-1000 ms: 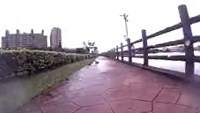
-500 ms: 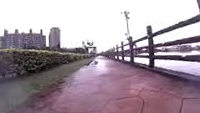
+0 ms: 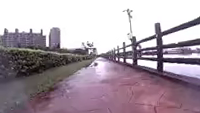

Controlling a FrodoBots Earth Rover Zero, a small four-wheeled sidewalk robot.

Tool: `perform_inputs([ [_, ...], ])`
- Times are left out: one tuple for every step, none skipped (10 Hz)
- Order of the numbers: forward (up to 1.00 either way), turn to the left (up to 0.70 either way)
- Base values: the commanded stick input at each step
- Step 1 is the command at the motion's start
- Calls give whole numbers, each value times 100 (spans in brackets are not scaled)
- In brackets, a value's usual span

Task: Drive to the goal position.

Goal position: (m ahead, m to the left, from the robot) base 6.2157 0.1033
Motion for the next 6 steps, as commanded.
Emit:
perform_inputs([
  [100,-1],
  [100,-1],
  [100,-1],
  [100,-1],
  [100,-1],
  [100,-1],
])
